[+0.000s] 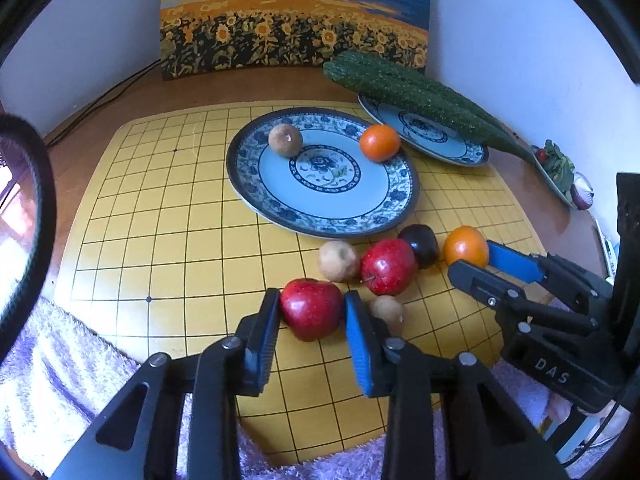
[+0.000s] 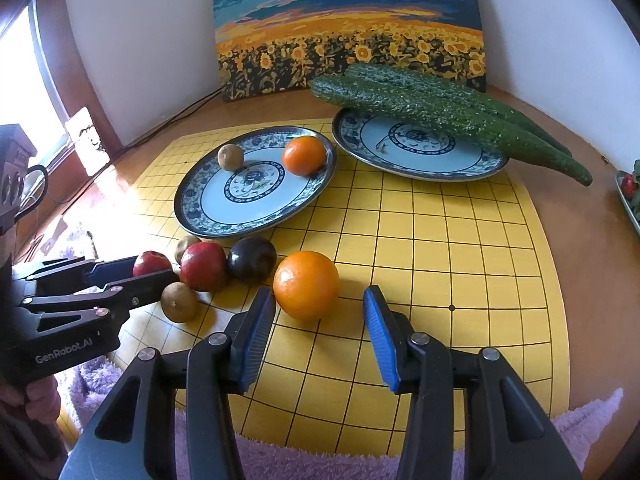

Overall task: Organize fruits
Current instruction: 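Grasp a red apple with the left tool while the right tool grasps another orange, then carry the red apple and orange over the plate with both tools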

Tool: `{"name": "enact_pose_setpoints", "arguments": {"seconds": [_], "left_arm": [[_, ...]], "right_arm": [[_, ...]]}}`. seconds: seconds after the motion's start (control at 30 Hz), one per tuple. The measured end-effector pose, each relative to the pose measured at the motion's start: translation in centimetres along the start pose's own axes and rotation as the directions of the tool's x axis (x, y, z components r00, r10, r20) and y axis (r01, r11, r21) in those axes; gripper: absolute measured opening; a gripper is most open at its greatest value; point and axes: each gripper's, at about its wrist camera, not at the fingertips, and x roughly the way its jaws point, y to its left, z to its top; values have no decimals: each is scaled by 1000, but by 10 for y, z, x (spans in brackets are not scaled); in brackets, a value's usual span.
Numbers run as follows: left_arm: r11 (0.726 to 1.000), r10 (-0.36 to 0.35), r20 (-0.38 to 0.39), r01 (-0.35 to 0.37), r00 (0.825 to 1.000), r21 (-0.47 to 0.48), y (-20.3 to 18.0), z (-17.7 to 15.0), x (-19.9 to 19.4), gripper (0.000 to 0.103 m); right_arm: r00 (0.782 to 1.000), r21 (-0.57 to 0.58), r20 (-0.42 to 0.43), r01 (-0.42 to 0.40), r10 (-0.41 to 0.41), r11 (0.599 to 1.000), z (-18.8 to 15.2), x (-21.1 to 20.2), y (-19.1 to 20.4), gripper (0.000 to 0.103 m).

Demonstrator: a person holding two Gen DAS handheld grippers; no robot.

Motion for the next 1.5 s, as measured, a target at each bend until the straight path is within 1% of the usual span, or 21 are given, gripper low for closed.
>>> {"name": "enact_pose_setpoints", "arguments": {"seconds": [0.13, 0.2, 0.27, 0.5, 0.8, 1.13, 1.5], "left_arm": [[1000, -3, 5, 3, 1000, 5, 1, 0, 0, 32], [1000, -5, 7, 5, 1000, 6, 1, -1, 0, 32], [1000, -14, 5, 14, 1000, 3, 2, -1, -1, 32], [1000, -19, 18, 19, 1000, 9, 2, -1, -8, 32], [999, -20, 52, 19, 998, 27, -2, 6, -19, 32], [1000, -7, 74, 5, 997, 27, 0, 23, -19, 32], [999, 11, 97, -15, 995, 39, 5, 44, -15, 32]], "right_arm": [[1000, 5, 0, -11, 11, 1000, 1, 0, -1, 43], [1000, 4, -1, -24, 24, 1000, 1, 0, 0, 37], [1000, -1, -2, -31, 31, 1000, 1, 0, 2, 34], [1000, 9, 0, -17, 17, 1000, 0, -2, -1, 33], [999, 4, 32, -9, 9, 1000, 6, -16, 0, 33], [998, -20, 55, -8, 9, 1000, 21, -23, 8, 33], [998, -32, 57, -11, 13, 999, 36, -17, 16, 33]]}}
